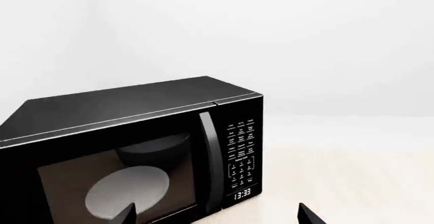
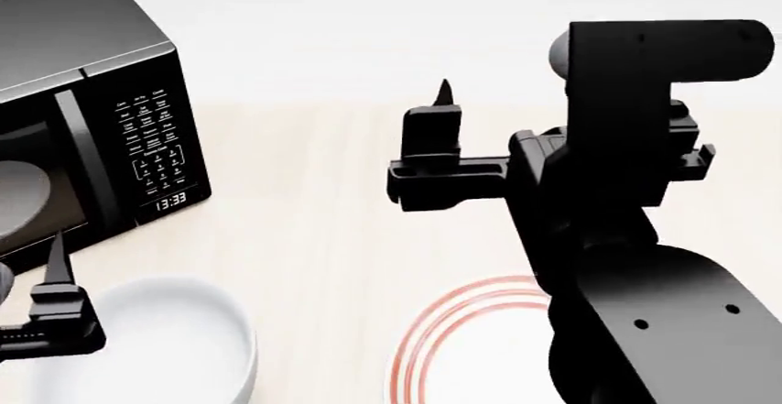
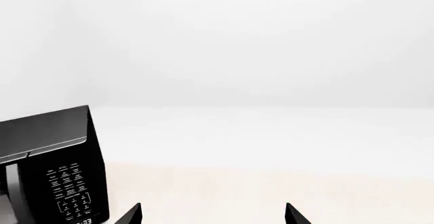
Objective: Put the white bowl to the right of the plate.
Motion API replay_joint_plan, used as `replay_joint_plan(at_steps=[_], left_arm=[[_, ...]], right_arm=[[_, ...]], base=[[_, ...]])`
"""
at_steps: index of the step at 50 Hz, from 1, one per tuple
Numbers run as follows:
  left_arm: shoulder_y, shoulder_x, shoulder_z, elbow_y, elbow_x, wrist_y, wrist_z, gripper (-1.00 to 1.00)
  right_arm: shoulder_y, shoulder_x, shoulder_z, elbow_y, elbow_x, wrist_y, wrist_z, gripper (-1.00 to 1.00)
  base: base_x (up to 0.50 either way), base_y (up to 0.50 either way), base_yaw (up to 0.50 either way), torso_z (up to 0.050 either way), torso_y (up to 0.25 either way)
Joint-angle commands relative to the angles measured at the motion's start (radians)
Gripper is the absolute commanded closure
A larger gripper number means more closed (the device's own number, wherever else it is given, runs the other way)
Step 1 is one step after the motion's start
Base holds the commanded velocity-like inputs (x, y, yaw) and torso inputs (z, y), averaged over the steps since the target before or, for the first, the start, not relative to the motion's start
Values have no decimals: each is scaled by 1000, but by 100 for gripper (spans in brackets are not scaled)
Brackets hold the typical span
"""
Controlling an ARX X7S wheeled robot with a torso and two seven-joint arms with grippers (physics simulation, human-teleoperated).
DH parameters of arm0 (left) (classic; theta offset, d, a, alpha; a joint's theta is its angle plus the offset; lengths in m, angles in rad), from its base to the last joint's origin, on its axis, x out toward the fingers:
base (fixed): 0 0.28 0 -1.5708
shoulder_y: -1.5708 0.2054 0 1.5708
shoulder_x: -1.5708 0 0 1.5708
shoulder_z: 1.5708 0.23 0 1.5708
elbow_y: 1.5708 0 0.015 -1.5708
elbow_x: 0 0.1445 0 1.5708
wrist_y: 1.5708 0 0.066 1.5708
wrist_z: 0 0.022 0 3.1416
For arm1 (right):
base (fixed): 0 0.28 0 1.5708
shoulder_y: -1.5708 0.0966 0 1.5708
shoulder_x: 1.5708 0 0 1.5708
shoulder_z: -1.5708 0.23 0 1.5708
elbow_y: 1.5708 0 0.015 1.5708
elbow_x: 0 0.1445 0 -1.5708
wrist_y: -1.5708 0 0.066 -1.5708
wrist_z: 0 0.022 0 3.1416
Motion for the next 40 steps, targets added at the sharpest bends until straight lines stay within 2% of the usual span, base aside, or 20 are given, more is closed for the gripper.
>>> replay_joint_plan(at_steps=[1, 6, 15, 16, 18, 19, 20, 21, 31, 40], left_arm=[[144, -6, -102, 22, 6, 96, -24, -100], [192, 0, -131, -61, 28, 196, -28, -100], [245, 14, -163, -146, 25, 304, -17, -100], [259, 15, -176, -149, 27, 324, -19, -100], [262, 15, -179, -151, 26, 331, -20, -100], [287, 14, -221, -142, 23, 343, -34, -100], [288, 14, -224, -140, 22, 342, -35, -100], [291, 13, -225, -136, 20, 343, -34, -100], [311, 10, -246, -109, 5, 346, -40, -100], [358, 13, -334, -62, -21, 347, -68, -100]], right_arm=[[92, -49, -25, 56, 52, 62, 74, -100], [128, -65, -50, 72, 99, 73, 129, -100], [166, -88, -102, 163, 332, 57, 334, -100], [188, -90, -157, 214, 470, 26, 460, -100], [201, -88, -179, 253, 560, 6, 534, -100], [275, -90, -329, 403, 710, -144, 667, -100], [288, -88, -479, 532, 798, -211, 686, -100], [294, -85, -533, 538, 803, -225, 695, -100], [364, -85, -624, 667, 916, -301, 729, -100], [446, -88, -850, 918, 1060, -459, 776, -100]], base=[[0, 0, 0, 0, 0], [0, 0, 0, 0, 0], [0, 0, 0, 0, 0], [0, 0, 0, 0, 0], [0, 0, 0, 0, 0], [0, 0, 0, 0, 0], [0, 0, 0, 0, 0], [0, 0, 0, 0, 0], [0, 0, 0, 0, 0], [0, 0, 0, 0, 0]])
